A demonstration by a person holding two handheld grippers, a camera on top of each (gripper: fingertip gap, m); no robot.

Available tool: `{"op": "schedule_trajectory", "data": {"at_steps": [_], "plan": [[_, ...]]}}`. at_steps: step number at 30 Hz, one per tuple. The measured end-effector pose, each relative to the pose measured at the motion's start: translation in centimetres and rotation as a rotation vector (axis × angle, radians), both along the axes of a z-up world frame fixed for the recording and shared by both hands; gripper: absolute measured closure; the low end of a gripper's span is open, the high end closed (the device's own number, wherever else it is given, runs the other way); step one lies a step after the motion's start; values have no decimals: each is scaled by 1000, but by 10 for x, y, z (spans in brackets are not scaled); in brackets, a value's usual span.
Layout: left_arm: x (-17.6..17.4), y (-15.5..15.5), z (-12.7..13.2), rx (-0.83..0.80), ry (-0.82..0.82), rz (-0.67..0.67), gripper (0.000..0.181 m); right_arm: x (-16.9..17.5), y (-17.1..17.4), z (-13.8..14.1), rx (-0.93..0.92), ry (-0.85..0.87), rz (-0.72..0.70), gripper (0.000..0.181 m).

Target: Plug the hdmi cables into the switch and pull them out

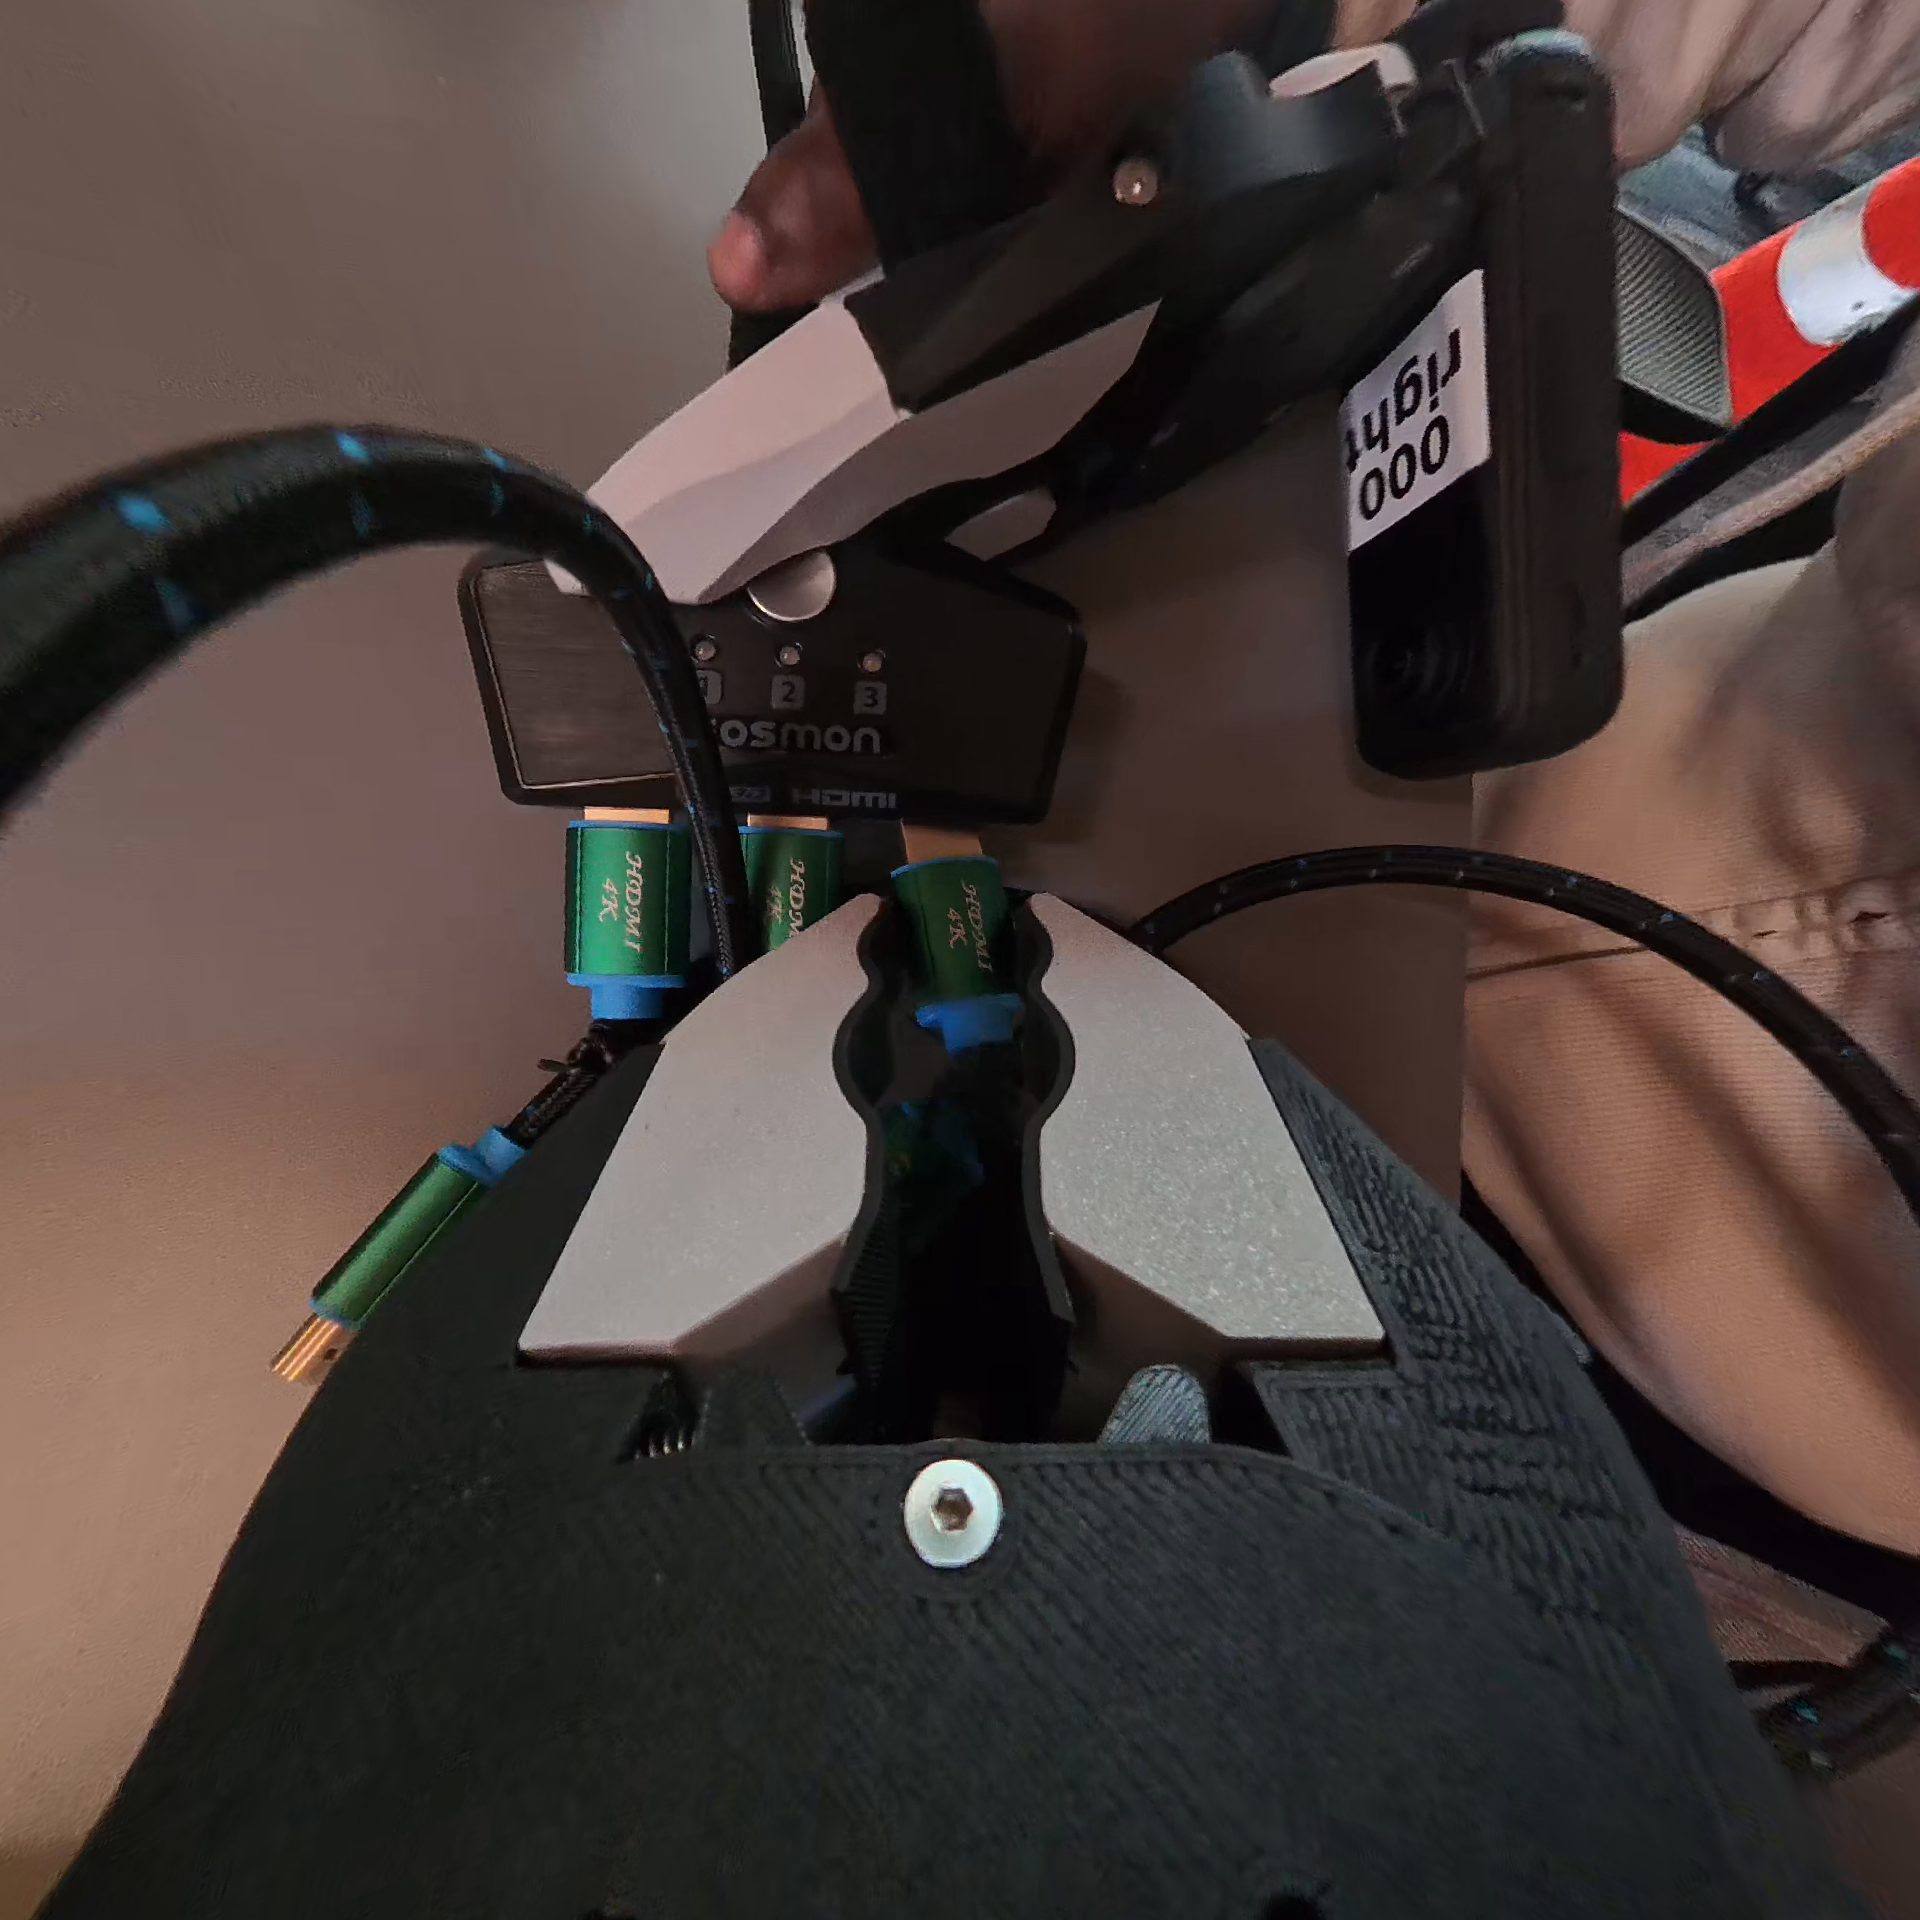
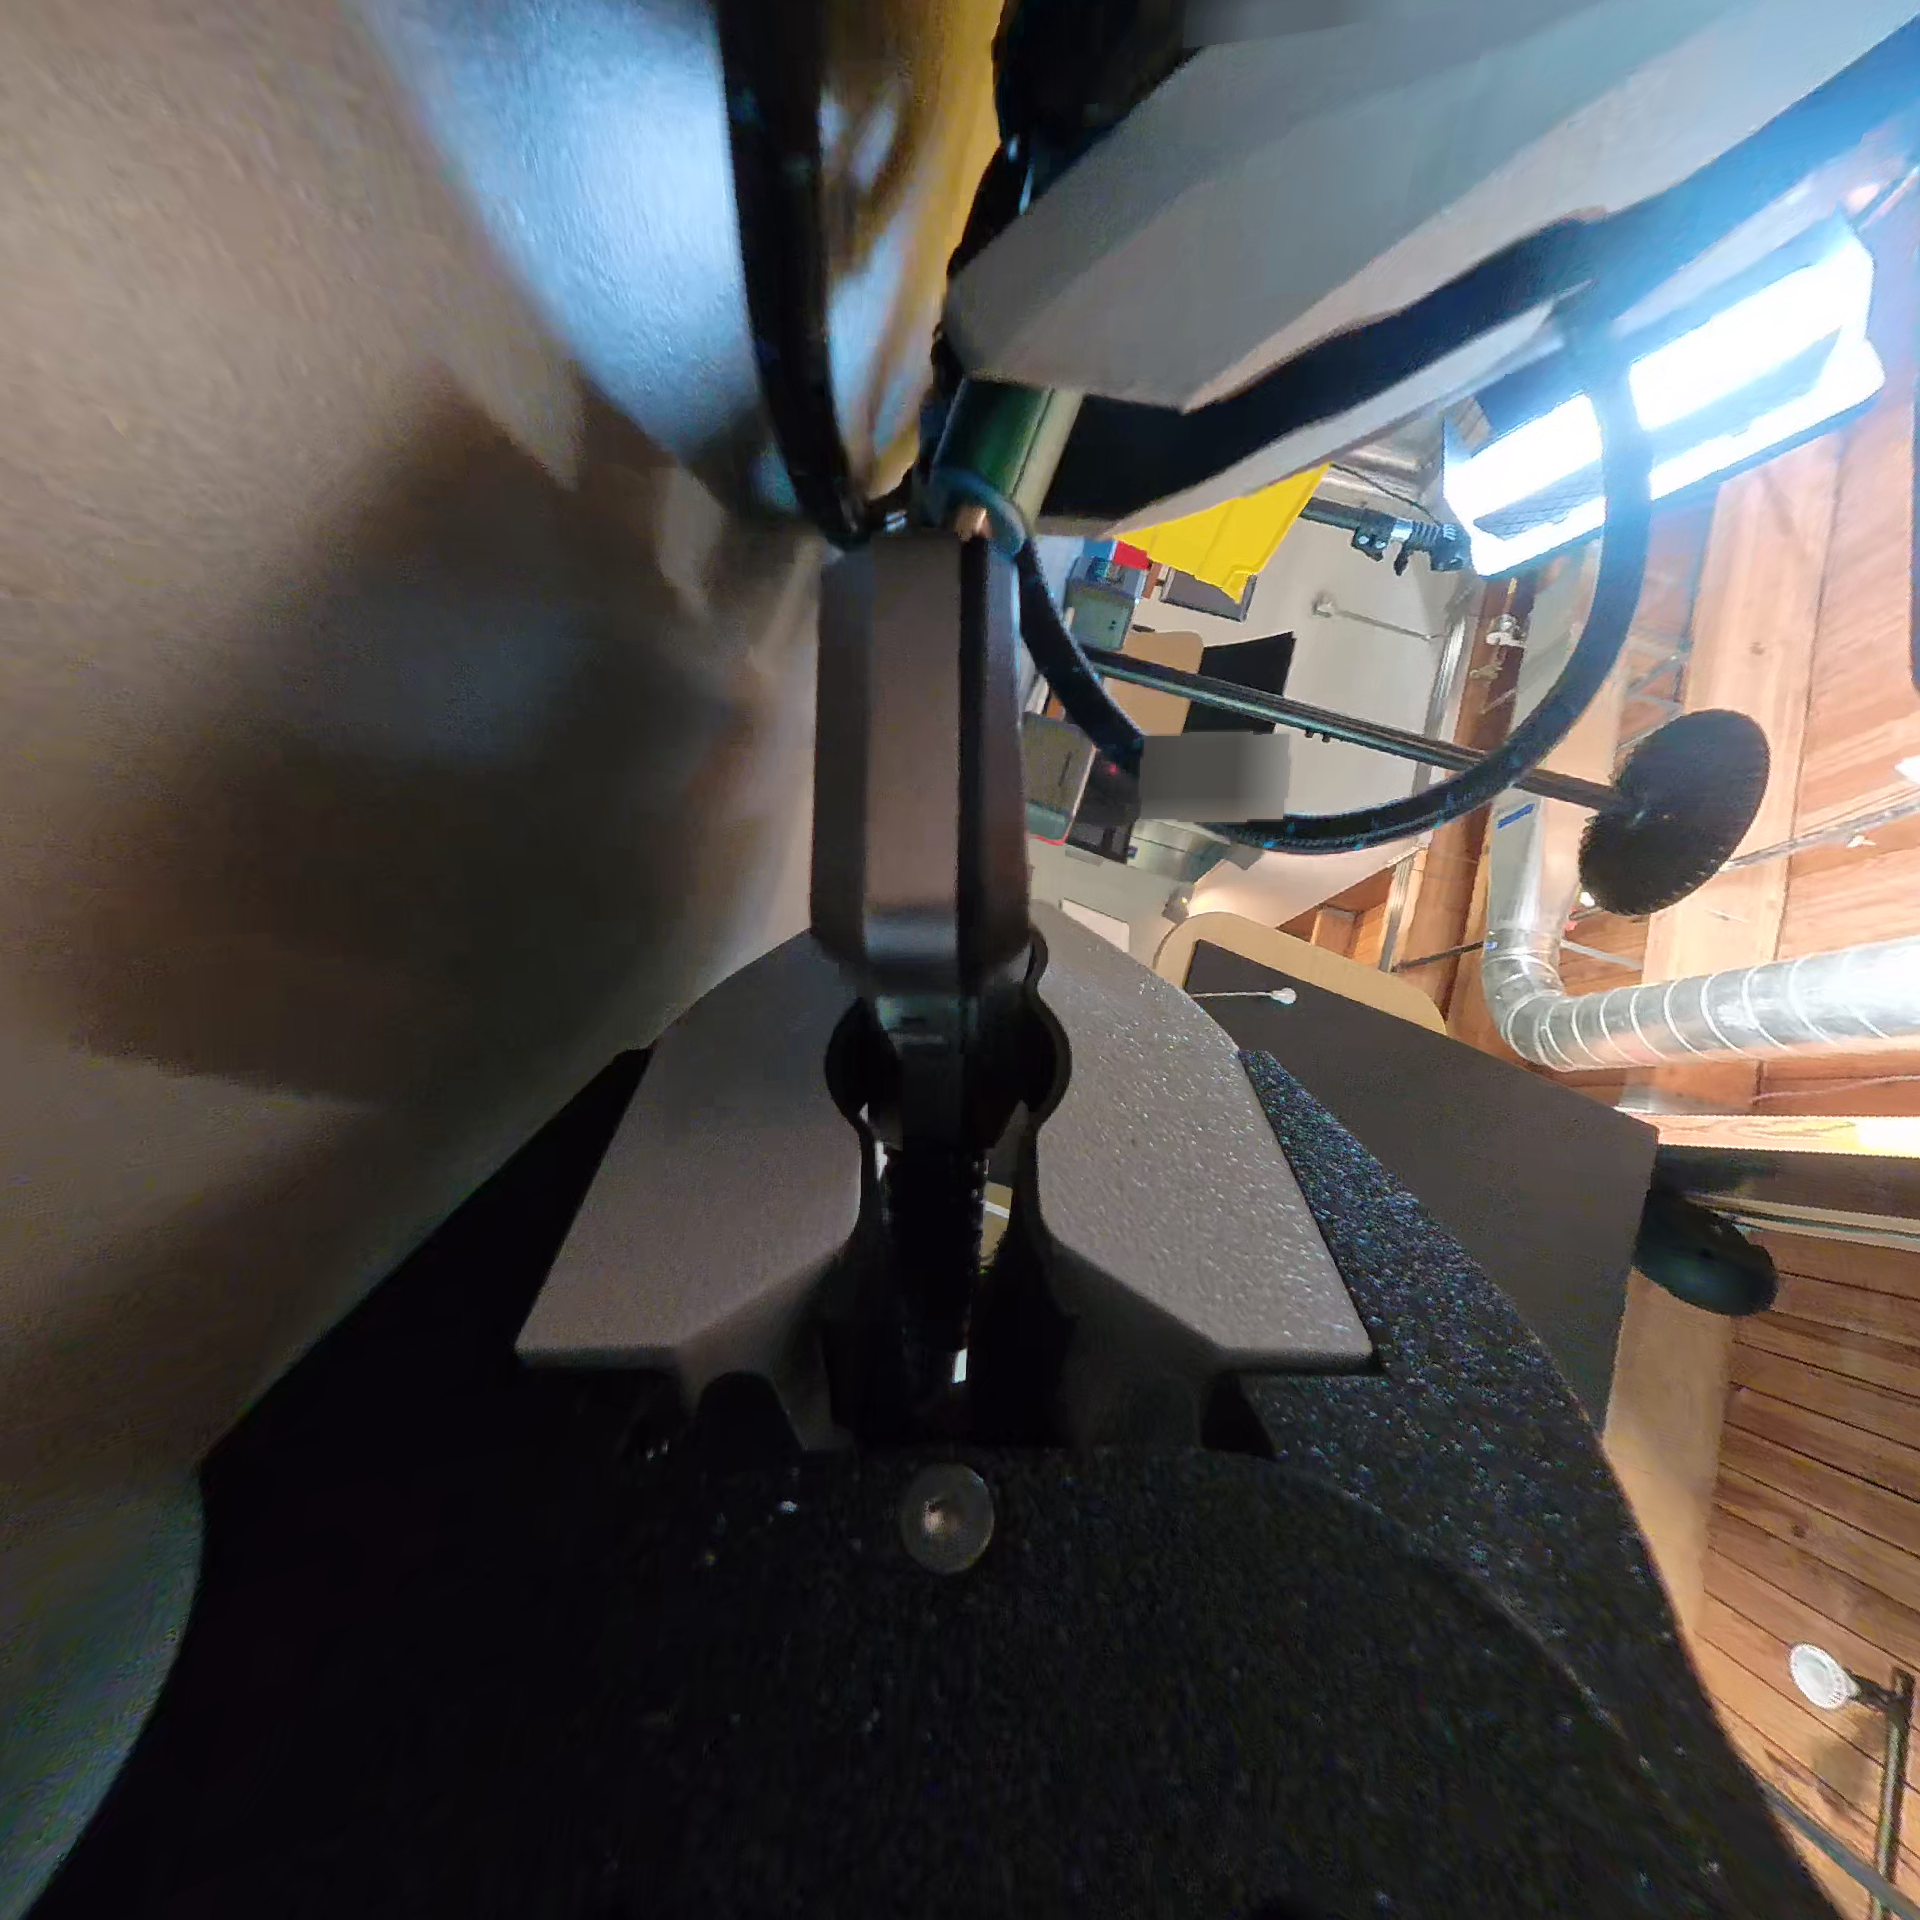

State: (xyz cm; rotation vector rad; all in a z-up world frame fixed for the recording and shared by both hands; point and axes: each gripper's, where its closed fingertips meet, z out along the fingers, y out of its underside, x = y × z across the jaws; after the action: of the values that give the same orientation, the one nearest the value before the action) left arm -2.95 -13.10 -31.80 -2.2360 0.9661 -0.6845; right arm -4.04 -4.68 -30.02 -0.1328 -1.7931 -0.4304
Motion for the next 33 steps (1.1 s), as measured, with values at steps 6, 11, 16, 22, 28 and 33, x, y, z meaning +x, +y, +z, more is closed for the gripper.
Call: {"op": "schedule_trajectory", "data": {"at_steps": [6, 11, 16, 22, 28, 33], "plan": [[-5, 5, 0, 44, 67, 11, 160, -3, 7, -3, -35, -10, -30, 158], [-12, 6, 6, 150, 173, 56, 138, -2, 9, -5, -65, -11, -33, 158], [-18, -7, 10, 167, 274, 66, 138, -2, 10, -7, -72, -16, -36, 158], [-15, -11, 20, 306, 287, 56, 156, -4, 10, -8, -84, -20, -41, 158], [-14, -14, 13, 359, 360, 61, 160, -5, 9, -9, -89, -20, -43, 159], [-22, -21, 3, 319, 433, 39, 151, -5, 8, -10, -94, -20, -42, 159]]}}
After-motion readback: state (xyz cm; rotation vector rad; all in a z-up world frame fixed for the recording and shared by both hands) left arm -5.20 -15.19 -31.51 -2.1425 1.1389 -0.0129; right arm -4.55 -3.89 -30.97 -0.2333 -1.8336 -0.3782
